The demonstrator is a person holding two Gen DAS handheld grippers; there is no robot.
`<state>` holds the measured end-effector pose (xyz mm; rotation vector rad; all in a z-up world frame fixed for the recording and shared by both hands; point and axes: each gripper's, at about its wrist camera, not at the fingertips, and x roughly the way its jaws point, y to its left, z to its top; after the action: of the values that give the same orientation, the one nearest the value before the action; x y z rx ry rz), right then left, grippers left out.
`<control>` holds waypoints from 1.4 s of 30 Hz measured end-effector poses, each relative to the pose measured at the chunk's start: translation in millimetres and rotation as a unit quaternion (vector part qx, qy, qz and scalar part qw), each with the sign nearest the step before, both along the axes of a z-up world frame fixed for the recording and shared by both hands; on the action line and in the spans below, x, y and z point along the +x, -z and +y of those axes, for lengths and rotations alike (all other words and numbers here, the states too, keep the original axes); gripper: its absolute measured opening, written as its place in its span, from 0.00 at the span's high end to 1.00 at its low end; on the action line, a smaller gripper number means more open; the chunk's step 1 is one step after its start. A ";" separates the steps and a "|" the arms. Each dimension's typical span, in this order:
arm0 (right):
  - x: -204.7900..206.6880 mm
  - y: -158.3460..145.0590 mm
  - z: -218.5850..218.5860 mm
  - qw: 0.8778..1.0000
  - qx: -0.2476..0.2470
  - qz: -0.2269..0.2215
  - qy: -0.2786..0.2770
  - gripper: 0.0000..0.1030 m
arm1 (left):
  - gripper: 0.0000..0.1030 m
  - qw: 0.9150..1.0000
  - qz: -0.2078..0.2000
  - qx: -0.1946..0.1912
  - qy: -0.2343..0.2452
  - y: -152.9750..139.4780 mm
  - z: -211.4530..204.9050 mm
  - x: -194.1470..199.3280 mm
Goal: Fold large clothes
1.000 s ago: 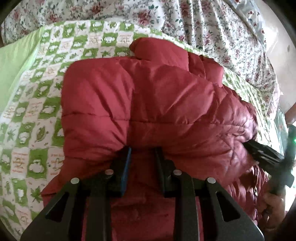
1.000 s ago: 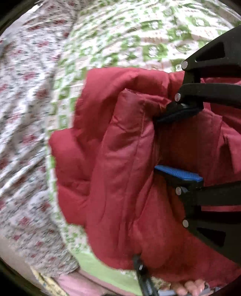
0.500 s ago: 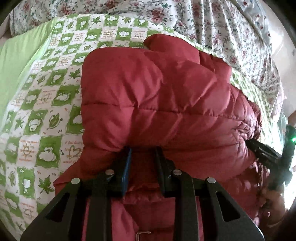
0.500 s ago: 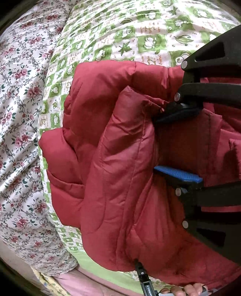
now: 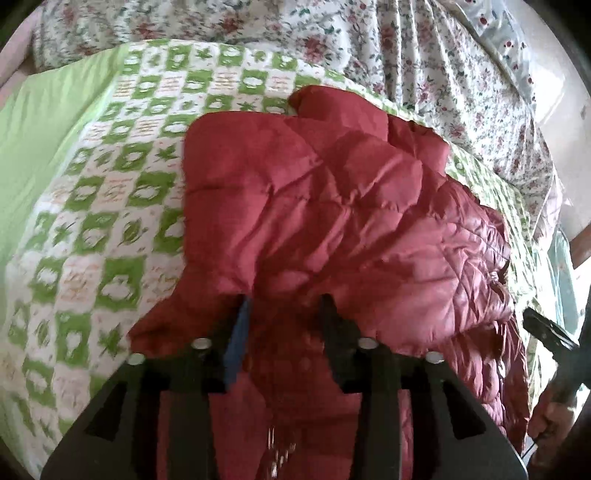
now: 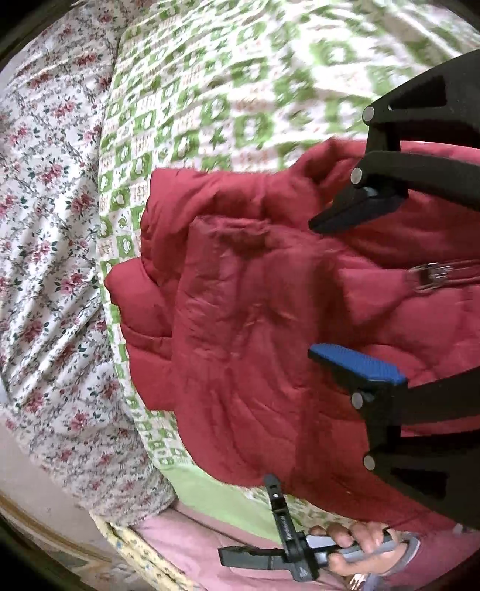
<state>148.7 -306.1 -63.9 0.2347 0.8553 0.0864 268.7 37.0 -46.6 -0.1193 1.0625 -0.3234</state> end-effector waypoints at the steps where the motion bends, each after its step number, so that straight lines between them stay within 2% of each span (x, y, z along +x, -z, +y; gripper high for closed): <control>1: -8.8 -1.0 -2.2 1.000 0.005 0.001 -0.001 0.38 | 0.58 1.000 -0.002 0.000 -0.005 -3.4 3.9 -8.0; 4: -28.7 -0.3 -7.9 1.000 0.015 0.010 0.003 0.37 | 0.58 1.000 -0.003 -0.009 -0.007 -9.4 12.3 -28.8; 11: -82.0 5.0 -25.3 1.000 0.017 0.020 0.016 0.32 | 0.57 1.000 -0.005 0.009 -0.001 -12.8 36.0 -90.9; 17: -129.0 14.6 -34.2 0.999 0.003 0.036 0.032 0.30 | 0.53 1.000 0.000 0.018 -0.005 -6.9 58.3 -139.9; 22: -163.3 22.7 -31.6 0.998 -0.006 0.048 0.037 0.29 | 0.47 1.000 0.007 0.009 -0.012 -3.5 75.4 -172.5; 27: -184.0 27.6 -22.4 0.997 -0.026 0.058 0.040 0.29 | 0.47 1.000 0.005 0.011 -0.017 -3.7 81.8 -192.5; 31: -197.5 33.3 -14.7 0.997 -0.037 0.067 0.028 0.29 | 0.38 1.000 0.005 0.006 -0.021 -2.8 87.3 -203.8; 34: -210.5 40.1 -7.7 0.995 -0.059 0.074 0.017 0.31 | 0.37 1.000 0.009 0.005 -0.025 1.1 92.7 -211.4; 42: -239.1 49.7 -24.1 0.997 0.001 0.076 0.021 0.38 | 0.37 0.999 0.037 0.001 -0.027 17.6 106.4 -228.3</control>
<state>-90.3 -330.1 -113.7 0.2630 1.0013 0.0312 40.4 143.4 -64.2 -0.1594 1.1302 -0.2703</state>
